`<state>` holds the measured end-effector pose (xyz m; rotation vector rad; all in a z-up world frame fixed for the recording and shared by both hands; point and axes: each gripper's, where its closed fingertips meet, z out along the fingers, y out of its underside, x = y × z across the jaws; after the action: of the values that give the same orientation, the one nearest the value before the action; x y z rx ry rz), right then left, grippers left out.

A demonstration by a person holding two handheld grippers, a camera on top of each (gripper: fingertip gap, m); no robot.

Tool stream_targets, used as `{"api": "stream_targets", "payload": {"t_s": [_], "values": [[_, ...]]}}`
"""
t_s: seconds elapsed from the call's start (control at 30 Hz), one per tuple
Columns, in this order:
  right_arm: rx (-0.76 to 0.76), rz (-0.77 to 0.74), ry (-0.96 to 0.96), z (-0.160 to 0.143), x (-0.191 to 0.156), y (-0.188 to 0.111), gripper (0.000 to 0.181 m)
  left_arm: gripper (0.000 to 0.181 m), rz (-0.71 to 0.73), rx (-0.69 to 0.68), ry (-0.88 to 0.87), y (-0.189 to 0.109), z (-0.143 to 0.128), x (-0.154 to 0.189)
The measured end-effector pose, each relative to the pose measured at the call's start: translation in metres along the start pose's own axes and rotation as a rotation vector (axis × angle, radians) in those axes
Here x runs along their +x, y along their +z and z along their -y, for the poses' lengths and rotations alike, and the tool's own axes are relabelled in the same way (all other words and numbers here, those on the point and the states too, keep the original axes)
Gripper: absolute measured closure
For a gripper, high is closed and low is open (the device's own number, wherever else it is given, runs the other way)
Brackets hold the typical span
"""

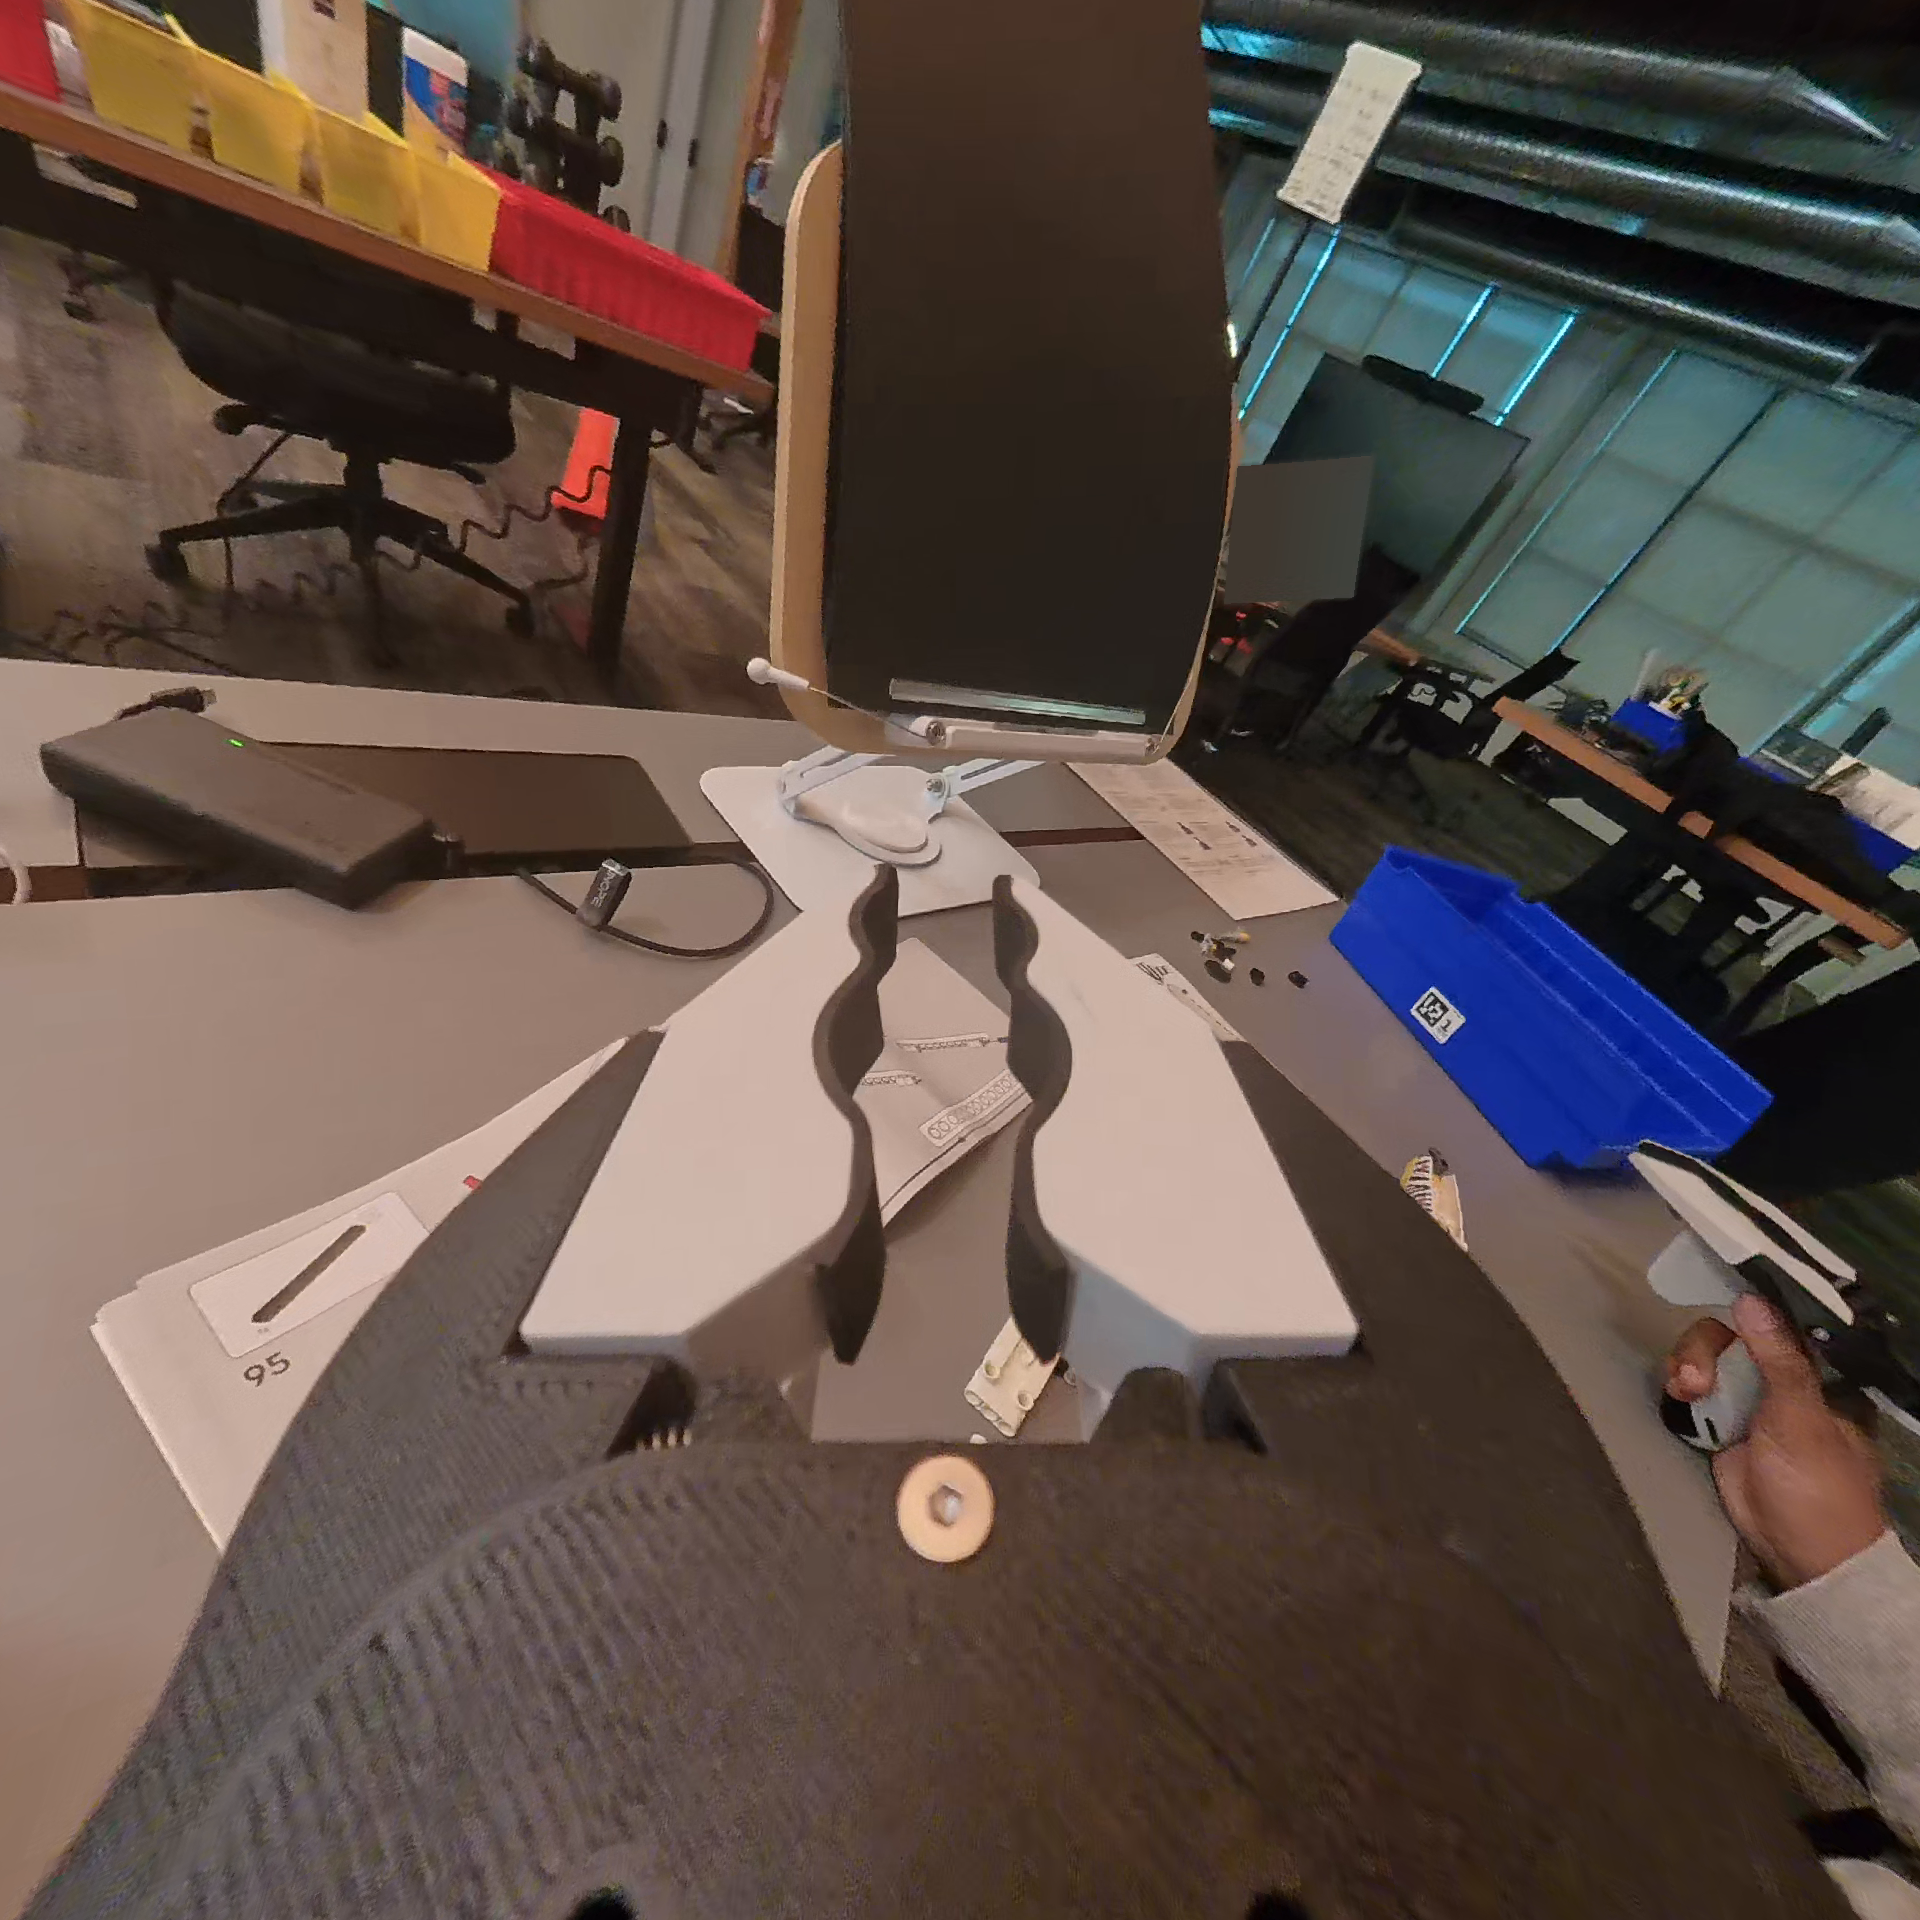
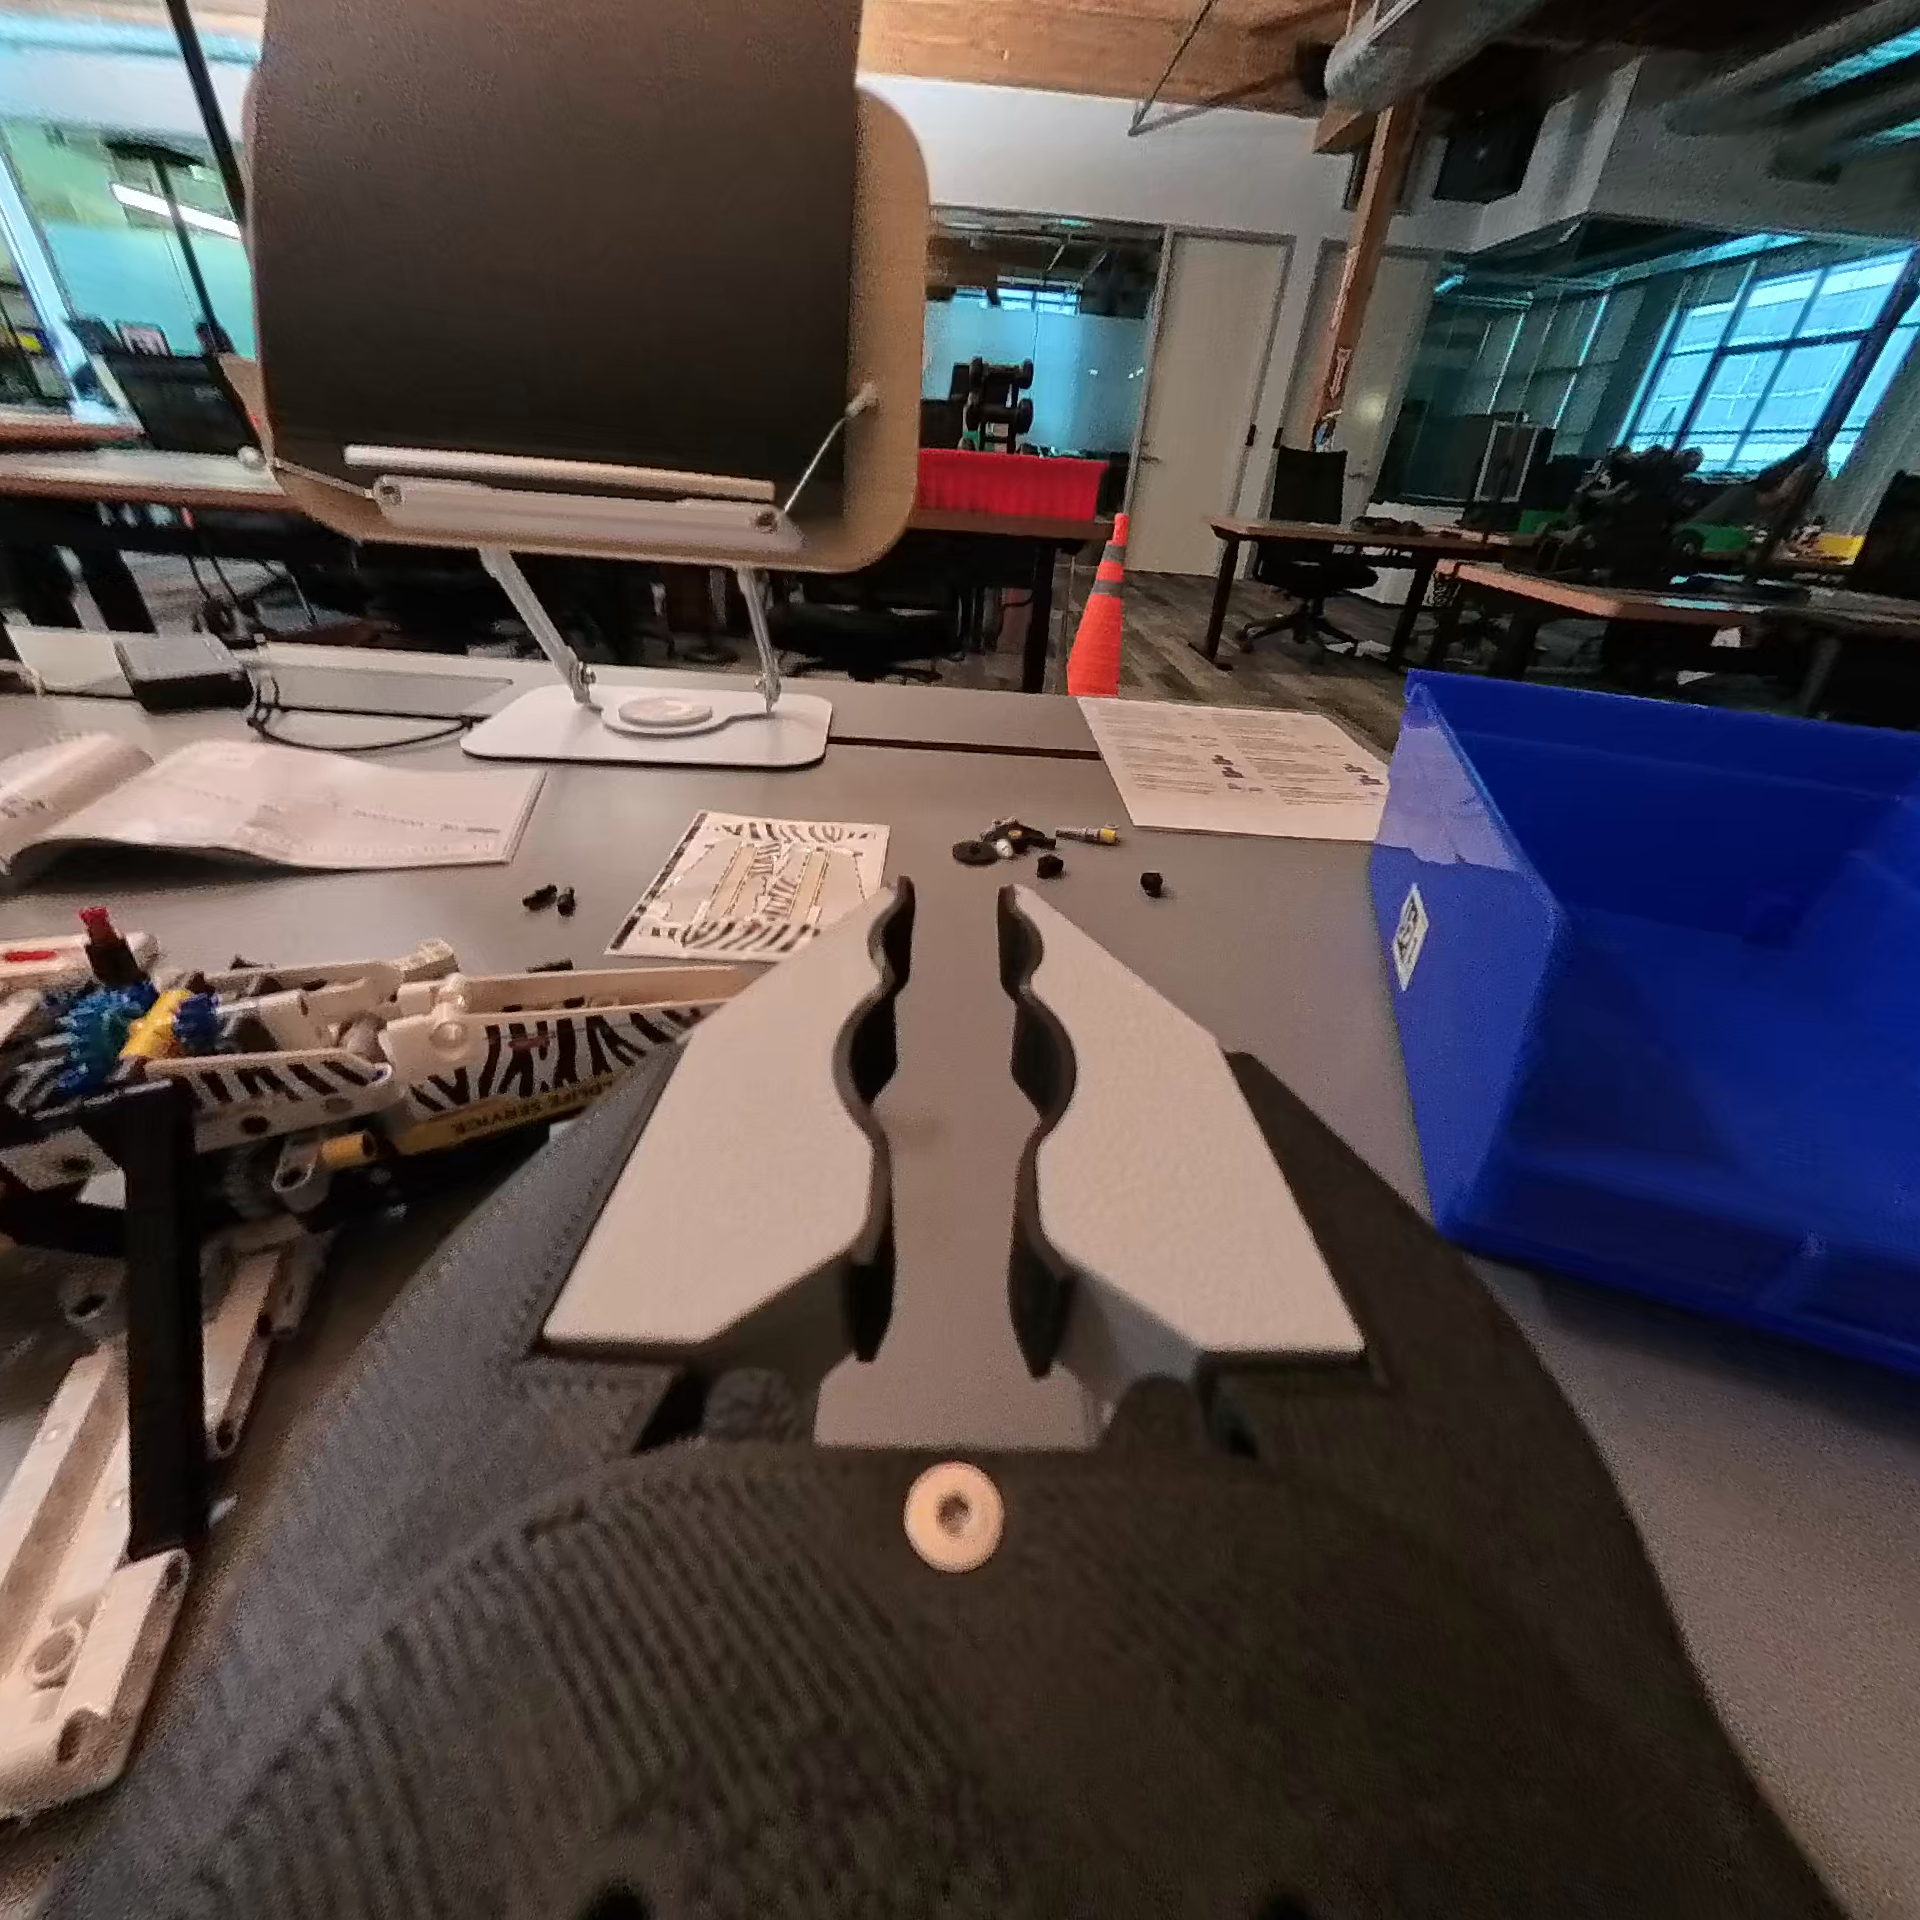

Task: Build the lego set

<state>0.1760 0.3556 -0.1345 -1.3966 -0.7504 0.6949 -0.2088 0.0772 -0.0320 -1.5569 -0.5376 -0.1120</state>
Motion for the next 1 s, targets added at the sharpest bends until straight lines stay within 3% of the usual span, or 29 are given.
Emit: {"api": "stream_targets", "payload": {"t_s": [0.17,0.33,1.0], "values": [[0.114,0.093,0.042,0.014,-0.009,-0.008,0.158,0.161,-0.043,0.023,0.002,-0.001,0.004,0.009],[0.219,0.084,0.049,0.026,-0.007,-0.015,0.158,0.154,-0.126,0.013,-0.024,0.0,0.003,0.022],[0.251,0.035,-0.076,0.027,-0.013,-0.017,0.165,0.149,-0.249,0.015,-0.064,0.005,0.001,0.044]]}}
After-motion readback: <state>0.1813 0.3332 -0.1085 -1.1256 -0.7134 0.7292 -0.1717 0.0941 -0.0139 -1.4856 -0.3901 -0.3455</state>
